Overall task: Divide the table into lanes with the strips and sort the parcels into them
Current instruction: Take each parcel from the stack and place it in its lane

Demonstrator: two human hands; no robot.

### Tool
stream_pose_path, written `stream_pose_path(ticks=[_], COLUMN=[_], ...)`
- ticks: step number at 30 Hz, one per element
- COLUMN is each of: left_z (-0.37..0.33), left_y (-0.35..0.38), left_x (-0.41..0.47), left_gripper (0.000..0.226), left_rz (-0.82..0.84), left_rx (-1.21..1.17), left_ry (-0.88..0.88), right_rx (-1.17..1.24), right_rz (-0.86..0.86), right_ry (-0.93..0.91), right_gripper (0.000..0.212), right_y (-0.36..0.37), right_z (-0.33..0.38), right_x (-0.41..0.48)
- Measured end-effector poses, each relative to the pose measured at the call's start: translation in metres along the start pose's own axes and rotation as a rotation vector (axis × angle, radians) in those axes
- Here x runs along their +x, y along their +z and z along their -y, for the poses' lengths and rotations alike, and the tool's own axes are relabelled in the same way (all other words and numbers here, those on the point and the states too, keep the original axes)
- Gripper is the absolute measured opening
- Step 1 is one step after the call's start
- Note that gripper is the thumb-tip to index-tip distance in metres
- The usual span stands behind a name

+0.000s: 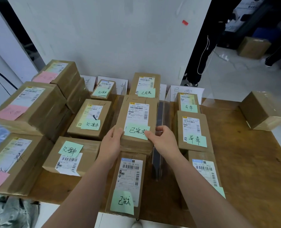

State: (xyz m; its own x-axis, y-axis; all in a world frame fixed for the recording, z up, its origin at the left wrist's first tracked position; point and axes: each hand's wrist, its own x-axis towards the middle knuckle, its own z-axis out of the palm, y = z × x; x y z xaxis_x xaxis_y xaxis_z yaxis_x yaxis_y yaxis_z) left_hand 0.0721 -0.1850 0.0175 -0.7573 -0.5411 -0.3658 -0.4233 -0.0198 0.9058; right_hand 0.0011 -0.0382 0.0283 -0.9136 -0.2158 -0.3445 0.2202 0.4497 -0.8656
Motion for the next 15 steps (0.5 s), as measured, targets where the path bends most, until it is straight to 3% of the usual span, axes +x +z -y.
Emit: stream_pose_path(ticks=[3,7,11,15], left_z=[0.004,-0.001,-0.021,-0.046], left_y=[0.001,0.000,0.000,0.016], left_x=[0.003,0.001,-0.004,-0.007], left_gripper=[0.034,0.054,0.052,0.047], left_rz=[-0.013,-0.124,-0.216,-0.203], left_rx=[0.019,0.081,0.331,0.577], left_ry=[-0.003,0.026,0.266,0.505], right_rx=[-0.014,-0.085,-0.263,-0.400], right_rz=[0.003,-0.015,-0.102,-0.160], right_ry=[0.003,-0.044,-0.153,-0.220], right_gripper=[0.055,0.060,0.060,0.057], right_y=[0.001,-0.007,-0.026,-0.055], right_z=[-0.002,0.000,0.006,0.011], right_x=[-0.002,-0.005,-0.004,-0.008])
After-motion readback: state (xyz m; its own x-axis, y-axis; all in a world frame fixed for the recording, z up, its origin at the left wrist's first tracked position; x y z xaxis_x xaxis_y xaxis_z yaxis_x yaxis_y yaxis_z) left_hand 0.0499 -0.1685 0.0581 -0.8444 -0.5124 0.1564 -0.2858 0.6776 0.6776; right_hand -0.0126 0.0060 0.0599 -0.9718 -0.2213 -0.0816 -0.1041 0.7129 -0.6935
